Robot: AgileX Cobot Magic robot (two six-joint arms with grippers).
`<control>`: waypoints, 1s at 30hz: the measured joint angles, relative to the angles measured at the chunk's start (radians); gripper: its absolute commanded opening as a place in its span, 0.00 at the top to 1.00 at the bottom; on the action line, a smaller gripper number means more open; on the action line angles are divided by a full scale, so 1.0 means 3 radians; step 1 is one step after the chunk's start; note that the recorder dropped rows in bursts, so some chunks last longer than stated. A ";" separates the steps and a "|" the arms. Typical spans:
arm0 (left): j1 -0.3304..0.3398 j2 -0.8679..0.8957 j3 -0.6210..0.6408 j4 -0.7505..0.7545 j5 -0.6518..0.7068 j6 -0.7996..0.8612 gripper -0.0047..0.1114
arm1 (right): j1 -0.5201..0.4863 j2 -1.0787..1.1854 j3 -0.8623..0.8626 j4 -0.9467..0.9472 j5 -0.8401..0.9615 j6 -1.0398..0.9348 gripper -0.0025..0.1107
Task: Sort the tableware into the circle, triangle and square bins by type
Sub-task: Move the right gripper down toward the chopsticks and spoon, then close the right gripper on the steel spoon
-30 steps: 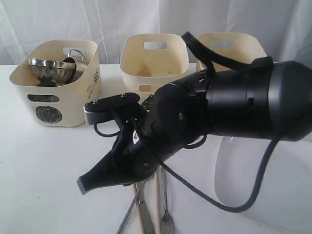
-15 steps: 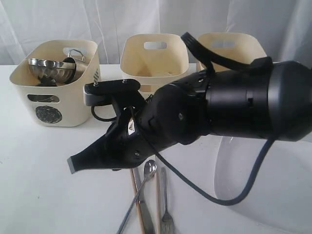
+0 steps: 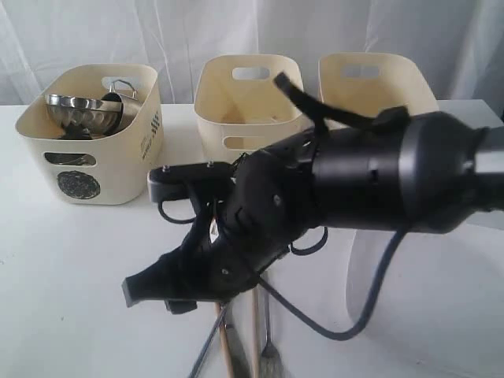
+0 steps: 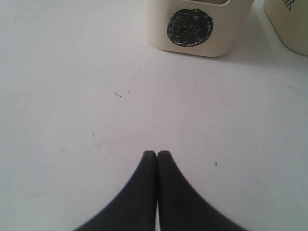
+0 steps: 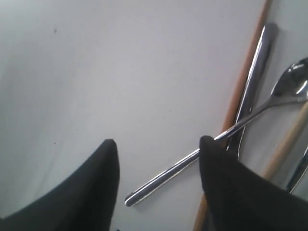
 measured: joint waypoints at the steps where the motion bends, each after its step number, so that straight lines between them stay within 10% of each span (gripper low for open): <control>1: 0.0000 0.0000 0.0000 0.0000 0.0000 0.0000 0.96 | 0.0000 0.0085 0.0000 -0.0006 0.0019 0.0068 0.54; 30: 0.0000 0.0000 0.0000 0.0000 0.0000 0.0000 0.96 | 0.0000 0.0632 0.0000 -0.0615 -0.0122 0.0776 0.62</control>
